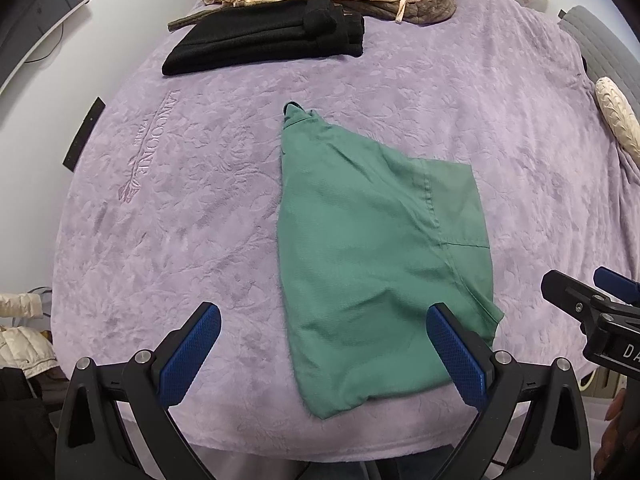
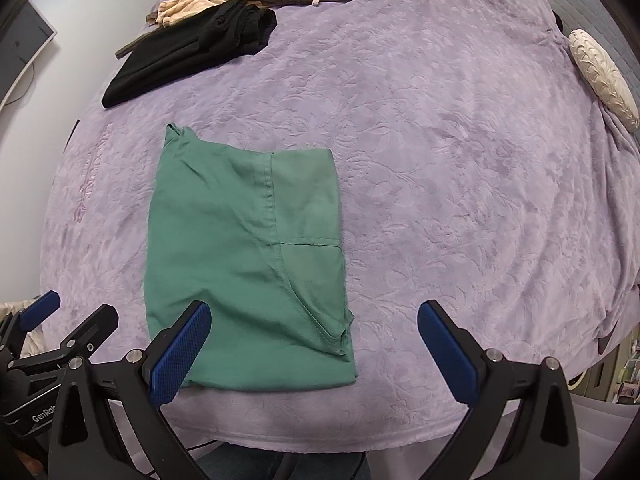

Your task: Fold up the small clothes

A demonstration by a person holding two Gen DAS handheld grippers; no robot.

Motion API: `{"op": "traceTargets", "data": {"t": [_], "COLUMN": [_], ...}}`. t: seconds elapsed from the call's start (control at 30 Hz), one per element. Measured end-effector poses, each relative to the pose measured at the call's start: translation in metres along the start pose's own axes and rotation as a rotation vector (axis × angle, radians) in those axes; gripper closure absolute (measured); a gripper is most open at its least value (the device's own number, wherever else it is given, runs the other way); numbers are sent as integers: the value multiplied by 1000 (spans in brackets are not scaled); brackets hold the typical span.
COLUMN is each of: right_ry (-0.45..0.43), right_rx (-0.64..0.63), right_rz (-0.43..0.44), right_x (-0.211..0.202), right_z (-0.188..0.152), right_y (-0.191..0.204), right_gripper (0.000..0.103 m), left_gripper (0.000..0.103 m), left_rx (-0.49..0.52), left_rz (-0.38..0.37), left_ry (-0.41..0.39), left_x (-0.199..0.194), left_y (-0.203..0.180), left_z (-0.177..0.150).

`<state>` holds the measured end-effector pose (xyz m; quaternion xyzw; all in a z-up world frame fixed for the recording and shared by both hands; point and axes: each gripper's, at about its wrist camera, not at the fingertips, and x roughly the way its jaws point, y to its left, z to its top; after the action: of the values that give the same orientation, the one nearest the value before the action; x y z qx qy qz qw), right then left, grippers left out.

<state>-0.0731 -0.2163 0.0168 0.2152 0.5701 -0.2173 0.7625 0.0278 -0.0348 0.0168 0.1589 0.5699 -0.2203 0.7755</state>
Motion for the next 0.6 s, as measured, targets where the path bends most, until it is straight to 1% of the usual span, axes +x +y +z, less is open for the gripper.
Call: {"op": "traceTargets", "data": {"t": [0.6], "right_ry": [3], "right_rx": [-1], "right_rz": [2], "right_x": [-1], "right_z": [1], "right_y": [1], "right_gripper": [0], "left_gripper": [0], "left_rx": [-8], "left_rz": [4], "left_ry": [-2], "left_x": [-2], "left_y": [0], "left_z": [-1]}}
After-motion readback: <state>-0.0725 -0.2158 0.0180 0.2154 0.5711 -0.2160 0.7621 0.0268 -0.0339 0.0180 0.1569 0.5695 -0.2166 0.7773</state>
